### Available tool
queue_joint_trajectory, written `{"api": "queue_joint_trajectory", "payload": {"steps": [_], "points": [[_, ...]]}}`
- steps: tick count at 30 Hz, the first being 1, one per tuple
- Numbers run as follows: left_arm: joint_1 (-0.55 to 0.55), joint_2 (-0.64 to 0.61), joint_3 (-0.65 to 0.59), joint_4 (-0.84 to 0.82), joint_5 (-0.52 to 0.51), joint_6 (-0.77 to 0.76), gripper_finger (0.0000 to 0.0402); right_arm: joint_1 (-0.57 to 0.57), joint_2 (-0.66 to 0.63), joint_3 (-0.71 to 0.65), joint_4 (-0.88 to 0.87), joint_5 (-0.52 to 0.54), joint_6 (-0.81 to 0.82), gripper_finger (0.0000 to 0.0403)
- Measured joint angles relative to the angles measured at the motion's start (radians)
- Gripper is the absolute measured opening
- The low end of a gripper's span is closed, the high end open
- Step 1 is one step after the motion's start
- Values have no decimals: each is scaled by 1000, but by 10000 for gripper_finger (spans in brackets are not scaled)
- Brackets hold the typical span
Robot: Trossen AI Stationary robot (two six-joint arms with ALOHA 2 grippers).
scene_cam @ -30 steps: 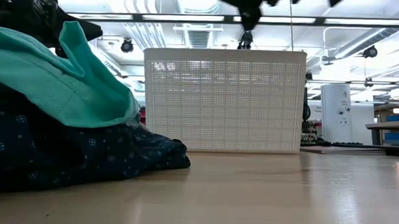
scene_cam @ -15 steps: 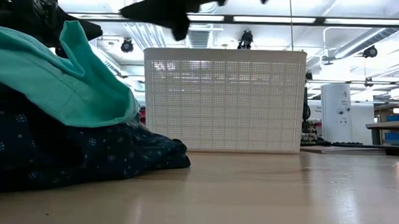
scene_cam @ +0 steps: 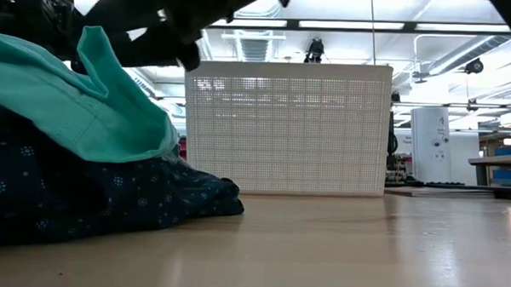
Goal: Sort clothes
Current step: Put the light blue shorts into the laundry bin
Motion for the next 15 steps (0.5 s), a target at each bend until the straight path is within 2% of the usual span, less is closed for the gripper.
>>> {"api": "queue_joint_trajectory", "payload": {"steps": [8,15], "points": [[0,0,0,-1,0,0,38,-1,140,189,-134,100,-30,298],[0,0,0,-2,0,0,38,-1,222,285,-180,97,-47,303]]}}
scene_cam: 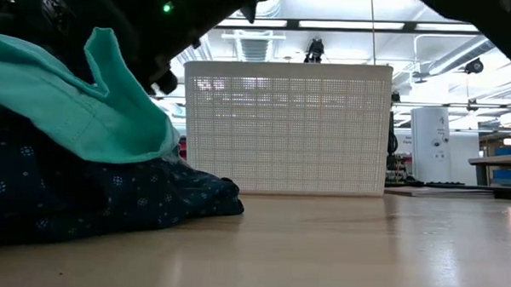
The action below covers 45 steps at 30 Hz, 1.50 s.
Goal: Sort clothes
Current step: Put the light blue shorts into the laundry bin
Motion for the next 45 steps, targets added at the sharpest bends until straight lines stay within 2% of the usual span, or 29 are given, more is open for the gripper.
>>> {"api": "queue_joint_trajectory", "payload": {"steps": [2,4,7,10,11,16,29,34,40,45], "points": [[0,0,0,-1,0,0,38,0,15,22,-15,-2,0,283],[0,0,0,-3,0,0,38,1,20,39,-35,-3,-2,245],[0,0,0,-4,0,0,38,8,20,54,-52,-3,-32,152],[0,0,0,-4,0,0,38,16,17,85,-116,-9,-74,36],[0,0,0,-5,0,0,38,19,15,100,-137,-10,-83,20],[0,0,0,-6,0,0,38,39,-22,202,-294,-23,-94,4],[0,0,0,-5,0,0,38,63,-318,196,-452,-11,-127,0],[0,0,0,-6,0,0,38,65,-423,194,-432,51,-175,0],[0,0,0,-6,0,0,38,50,-525,194,-346,208,-261,0],[0,0,0,-6,0,0,38,6,-583,194,-260,260,-313,0]]}}
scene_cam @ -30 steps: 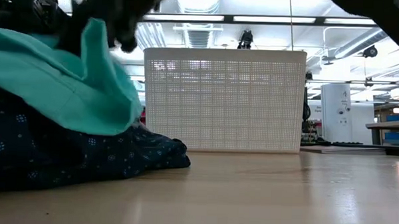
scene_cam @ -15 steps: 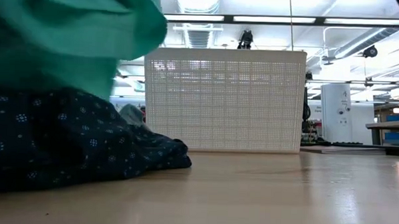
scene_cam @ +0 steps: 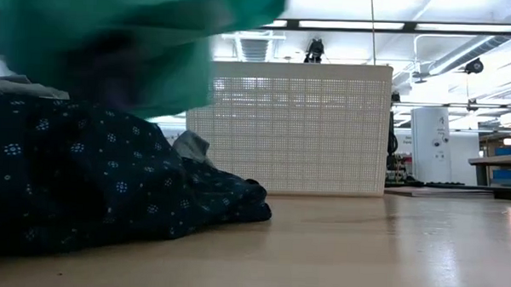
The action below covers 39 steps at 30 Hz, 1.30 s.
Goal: Sort clothes
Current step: Put the light blue shorts into the laundry bin
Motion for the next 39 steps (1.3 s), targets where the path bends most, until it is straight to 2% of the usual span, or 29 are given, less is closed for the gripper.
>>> {"api": "queue_joint_trajectory", "payload": {"steps": [10,24,31,39], "points": [[0,0,0,1,0,0,38,-138,-55,0,299,112,-162,0],[0,0,0,-1,0,0,38,-361,-102,8,625,113,-261,0],[0,0,0,-1,0,0,38,-468,-96,9,620,113,-263,0],[0,0,0,-1,0,0,38,-549,-46,9,509,112,-236,0]]}}
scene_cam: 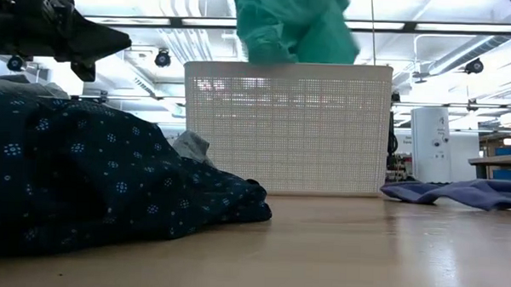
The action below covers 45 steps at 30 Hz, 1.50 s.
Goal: Sort clothes
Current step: Put the light blue shorts into the laundry bin
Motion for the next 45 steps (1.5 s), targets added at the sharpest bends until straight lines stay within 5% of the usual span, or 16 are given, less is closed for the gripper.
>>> {"api": "queue_joint_trajectory", "payload": {"steps": [29,45], "points": [[0,0,0,0,0,0,38,-87,190,-1,-821,-13,157,0],[0,0,0,-1,0,0,38,-131,302,-2,-1076,-210,371,4]]}}
